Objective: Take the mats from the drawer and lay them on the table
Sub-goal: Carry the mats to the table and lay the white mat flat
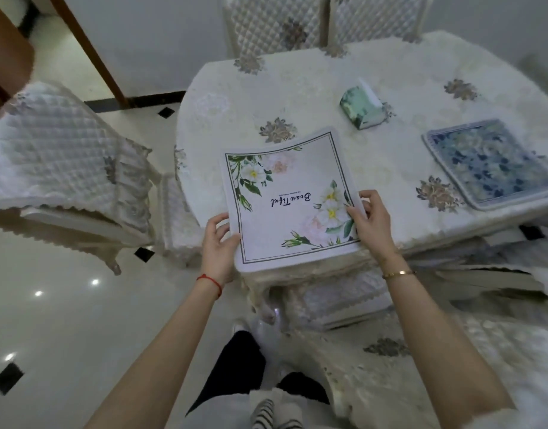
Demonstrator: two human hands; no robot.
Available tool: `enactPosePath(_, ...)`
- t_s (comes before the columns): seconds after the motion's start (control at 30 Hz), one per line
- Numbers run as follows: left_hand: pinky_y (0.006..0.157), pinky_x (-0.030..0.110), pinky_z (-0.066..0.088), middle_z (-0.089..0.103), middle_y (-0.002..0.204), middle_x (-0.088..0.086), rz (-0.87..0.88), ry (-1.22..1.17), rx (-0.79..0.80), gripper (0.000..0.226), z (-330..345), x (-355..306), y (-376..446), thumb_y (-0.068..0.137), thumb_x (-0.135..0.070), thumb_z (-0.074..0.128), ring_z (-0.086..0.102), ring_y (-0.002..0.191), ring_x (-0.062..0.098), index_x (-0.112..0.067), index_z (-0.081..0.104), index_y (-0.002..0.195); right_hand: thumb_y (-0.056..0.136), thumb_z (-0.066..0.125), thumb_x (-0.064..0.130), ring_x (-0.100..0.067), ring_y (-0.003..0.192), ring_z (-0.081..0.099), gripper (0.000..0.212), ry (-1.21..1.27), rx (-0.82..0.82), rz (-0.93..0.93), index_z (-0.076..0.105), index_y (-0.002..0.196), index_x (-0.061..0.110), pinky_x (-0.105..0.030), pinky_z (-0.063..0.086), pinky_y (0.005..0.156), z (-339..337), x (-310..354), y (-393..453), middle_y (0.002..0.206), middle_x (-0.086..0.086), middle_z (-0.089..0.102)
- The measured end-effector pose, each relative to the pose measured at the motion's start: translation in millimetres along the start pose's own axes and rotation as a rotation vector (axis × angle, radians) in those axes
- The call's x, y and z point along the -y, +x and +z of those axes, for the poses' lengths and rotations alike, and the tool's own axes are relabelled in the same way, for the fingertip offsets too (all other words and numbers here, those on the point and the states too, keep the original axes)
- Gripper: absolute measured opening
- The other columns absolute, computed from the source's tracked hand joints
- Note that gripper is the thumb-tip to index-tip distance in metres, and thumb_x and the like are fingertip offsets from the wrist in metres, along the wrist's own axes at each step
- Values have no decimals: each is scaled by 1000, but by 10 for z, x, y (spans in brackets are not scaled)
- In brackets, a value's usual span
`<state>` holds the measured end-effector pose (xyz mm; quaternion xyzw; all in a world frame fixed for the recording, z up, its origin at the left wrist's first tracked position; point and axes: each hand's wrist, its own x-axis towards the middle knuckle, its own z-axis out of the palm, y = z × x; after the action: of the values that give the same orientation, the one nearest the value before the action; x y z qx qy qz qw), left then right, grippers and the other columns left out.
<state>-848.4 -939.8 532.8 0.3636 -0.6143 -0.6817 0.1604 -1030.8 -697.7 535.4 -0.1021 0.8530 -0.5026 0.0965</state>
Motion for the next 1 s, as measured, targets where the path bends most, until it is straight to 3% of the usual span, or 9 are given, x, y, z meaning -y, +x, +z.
enactPosePath(0.13,68,13,53,62,109,-1,-8,57,94,39,93,-18,392,90,9,52,65,85,-7,-14,44,121,87,62,29,-23,90,59,25,-52,-47,53,48,107,27,-31,44,74,99,-59,251,99,-16,68)
enactPosePath(0.2,68,13,53,62,111,3,-22,61,117,38,162,4,541,90,8,51,65,91,0,-13,43,121,88,63,25,-24,86,60,24,-76,-50,62,49,108,23,-30,44,71,96,-92,358,96,-17,68)
enactPosePath(0.3,77,19,55,61,118,7,-49,57,146,39,288,52,717,90,6,52,62,107,19,-13,43,123,90,63,19,-11,76,58,22,-113,-60,82,49,108,18,-22,43,65,77,-121,515,90,-14,67)
enactPosePath(0.37,80,22,56,61,122,9,-75,46,159,39,387,89,798,91,5,52,61,110,21,-12,43,124,91,62,14,-6,67,58,20,-131,-57,91,50,107,14,-15,42,56,55,-176,639,86,-13,68)
enactPosePath(0.57,94,41,54,59,127,11,-126,28,139,40,810,232,1008,91,3,53,59,117,23,-17,44,123,90,62,18,-25,81,66,21,-183,-1,138,49,107,18,-33,53,67,-92,-434,1107,93,-15,70)
enactPosePath(0.67,97,38,52,57,128,9,-145,48,113,41,1051,299,1051,91,3,54,57,117,17,-14,42,126,87,61,29,-32,94,66,23,-206,40,168,48,105,27,-47,55,77,-194,-639,1332,97,-16,70)
enactPosePath(0.73,97,37,52,57,127,8,-151,46,91,40,1178,360,1075,91,3,53,57,117,16,-12,41,126,89,62,26,-33,95,66,22,-192,36,176,48,105,26,-46,55,77,-235,-715,1423,98,-17,69)
enactPosePath(0.87,87,17,52,59,123,5,-148,43,43,40,1307,476,1087,91,4,55,59,113,14,-15,42,124,90,62,21,-35,84,65,21,-183,28,182,49,107,21,-48,55,74,-294,-866,1502,90,-19,68)
enactPosePath(1.0,79,10,51,62,109,-6,-172,85,25,47,1323,535,1057,88,2,63,61,95,-4,-15,44,128,91,62,15,-32,87,67,22,-166,35,194,51,109,14,-49,55,79,-312,-978,1529,94,-17,70)
